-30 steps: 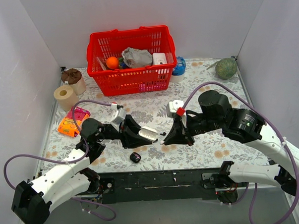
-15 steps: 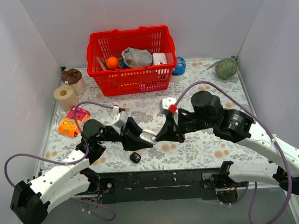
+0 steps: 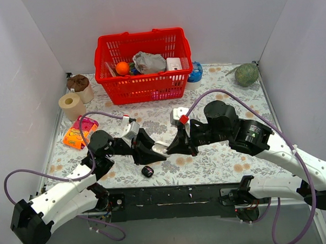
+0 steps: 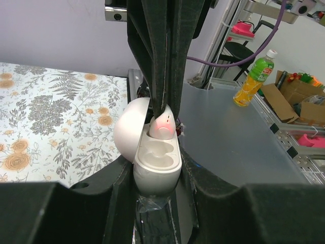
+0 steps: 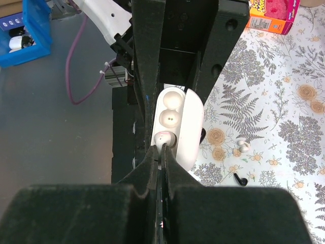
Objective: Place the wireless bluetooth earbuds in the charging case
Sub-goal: Place the earbud in the charging case.
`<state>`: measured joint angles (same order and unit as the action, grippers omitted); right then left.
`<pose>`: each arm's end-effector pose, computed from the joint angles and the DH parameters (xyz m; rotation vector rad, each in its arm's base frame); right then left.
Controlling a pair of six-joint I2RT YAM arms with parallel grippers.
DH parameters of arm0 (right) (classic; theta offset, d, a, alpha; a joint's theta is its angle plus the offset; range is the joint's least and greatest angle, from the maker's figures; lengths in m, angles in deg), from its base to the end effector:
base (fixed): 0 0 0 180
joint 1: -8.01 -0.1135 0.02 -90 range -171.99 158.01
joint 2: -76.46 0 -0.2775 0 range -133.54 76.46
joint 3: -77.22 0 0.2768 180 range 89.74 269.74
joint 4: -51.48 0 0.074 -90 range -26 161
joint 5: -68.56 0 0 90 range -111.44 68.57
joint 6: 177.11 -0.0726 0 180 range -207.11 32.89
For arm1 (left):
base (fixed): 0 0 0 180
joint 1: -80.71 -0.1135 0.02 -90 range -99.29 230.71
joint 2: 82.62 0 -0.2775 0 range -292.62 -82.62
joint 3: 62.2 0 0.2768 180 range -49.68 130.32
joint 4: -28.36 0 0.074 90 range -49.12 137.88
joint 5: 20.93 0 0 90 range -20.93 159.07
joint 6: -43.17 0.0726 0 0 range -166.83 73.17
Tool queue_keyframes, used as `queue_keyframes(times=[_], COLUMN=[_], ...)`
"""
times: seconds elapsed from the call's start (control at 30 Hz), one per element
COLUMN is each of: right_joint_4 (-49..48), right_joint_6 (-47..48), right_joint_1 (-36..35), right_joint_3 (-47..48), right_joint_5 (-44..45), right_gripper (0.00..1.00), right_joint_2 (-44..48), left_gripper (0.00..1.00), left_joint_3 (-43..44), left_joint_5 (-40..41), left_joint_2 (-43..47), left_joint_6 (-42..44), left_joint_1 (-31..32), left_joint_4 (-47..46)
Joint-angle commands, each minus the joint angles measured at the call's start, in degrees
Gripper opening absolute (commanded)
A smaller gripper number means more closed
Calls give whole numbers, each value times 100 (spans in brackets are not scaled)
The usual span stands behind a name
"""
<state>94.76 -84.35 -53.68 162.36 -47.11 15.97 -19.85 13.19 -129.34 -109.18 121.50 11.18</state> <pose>0.0989 0.2500 0.4259 -1.3416 1.5155 1.1019 0.1255 -0.1877 0.3199 0.7174 1.7046 -2.0196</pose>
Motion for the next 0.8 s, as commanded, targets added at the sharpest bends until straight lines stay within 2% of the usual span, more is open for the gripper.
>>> queue_keyframes(times=[0.0,0.33,0.37,0.43,0.47,0.57,0.7,0.77], right_joint_4=[-53,18,17,9,-9,-97,-237,-360], right_joint_6=[-48,-136,-145,-188,-206,-381,-540,-645], right_joint_1=[-97,-159,-159,-159,-159,-159,-159,-159], right_joint_3=[-46,-143,-125,-73,-55,146,498,368], right_joint_5=[238,458,484,571,615,800,1309,2020], right_gripper=[1,1,9,18,29,43,51,52], right_joint_2=[-42,-24,-16,2,37,159,572,983], left_gripper=[0,0,0,0,0,0,0,0], left_joint_3=[85,32,32,15,15,-29,-143,-196], left_joint_5=[296,499,508,534,534,569,683,832], left_joint_2=[198,295,295,295,295,312,409,531], left_joint_6=[109,135,126,126,135,153,188,258], left_joint_1=[34,42,42,34,42,42,42,42], left_joint_4=[-107,-124,-151,-133,-107,-72,33,217])
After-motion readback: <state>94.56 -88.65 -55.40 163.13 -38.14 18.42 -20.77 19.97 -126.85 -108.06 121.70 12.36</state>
